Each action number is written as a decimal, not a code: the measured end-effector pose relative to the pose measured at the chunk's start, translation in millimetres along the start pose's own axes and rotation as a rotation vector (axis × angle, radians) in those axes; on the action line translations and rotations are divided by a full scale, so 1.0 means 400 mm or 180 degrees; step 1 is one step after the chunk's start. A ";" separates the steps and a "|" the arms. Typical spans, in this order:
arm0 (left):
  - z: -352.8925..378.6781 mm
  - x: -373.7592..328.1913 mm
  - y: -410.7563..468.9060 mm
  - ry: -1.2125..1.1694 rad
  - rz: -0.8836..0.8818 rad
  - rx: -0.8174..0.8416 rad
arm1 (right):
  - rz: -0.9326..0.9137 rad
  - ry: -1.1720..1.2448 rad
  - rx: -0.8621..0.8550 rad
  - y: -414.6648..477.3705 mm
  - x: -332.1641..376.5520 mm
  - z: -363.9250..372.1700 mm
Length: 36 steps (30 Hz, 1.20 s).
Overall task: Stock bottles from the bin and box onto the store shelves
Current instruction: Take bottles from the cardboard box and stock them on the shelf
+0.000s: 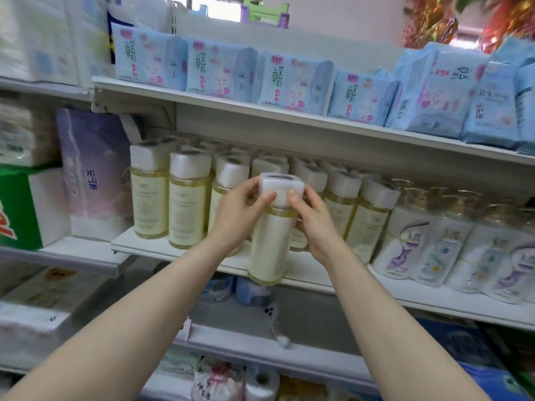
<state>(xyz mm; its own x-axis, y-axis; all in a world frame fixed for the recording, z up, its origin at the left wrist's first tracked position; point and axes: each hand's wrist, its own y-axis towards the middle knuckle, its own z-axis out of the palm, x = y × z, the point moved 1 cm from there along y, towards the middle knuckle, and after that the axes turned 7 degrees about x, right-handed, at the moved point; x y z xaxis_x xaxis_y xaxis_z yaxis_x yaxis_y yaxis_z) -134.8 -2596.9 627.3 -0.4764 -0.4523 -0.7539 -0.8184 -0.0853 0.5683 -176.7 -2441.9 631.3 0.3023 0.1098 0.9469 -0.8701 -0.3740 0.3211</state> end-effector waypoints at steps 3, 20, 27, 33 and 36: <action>0.003 0.013 0.003 -0.0004 0.0005 -0.0054 | -0.0046 0.0050 -0.0043 0.006 -0.010 0.003; 0.060 0.097 -0.050 -0.0840 -0.0924 0.0623 | -0.0069 -0.0939 -0.1182 -0.125 -0.175 0.071; 0.062 0.115 -0.087 -0.0713 -0.0798 0.0614 | 0.0010 -0.0938 -0.1010 -0.116 -0.161 0.061; 0.026 0.137 -0.114 -0.0372 -0.0727 0.0482 | 0.0234 -0.1132 -0.0838 -0.073 -0.176 0.048; 0.013 0.153 -0.120 0.0076 -0.0765 0.0496 | 0.0379 -0.1195 -0.0710 -0.050 -0.184 0.048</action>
<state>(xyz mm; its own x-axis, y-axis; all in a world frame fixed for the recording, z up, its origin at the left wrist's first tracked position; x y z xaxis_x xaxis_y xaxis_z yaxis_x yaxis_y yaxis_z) -126.3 -2615.9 552.3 -0.2567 -0.4565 -0.8519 -0.9473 -0.0560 0.3155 -174.2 -2460.1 555.0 0.2795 -0.2791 0.9187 -0.9575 -0.1516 0.2453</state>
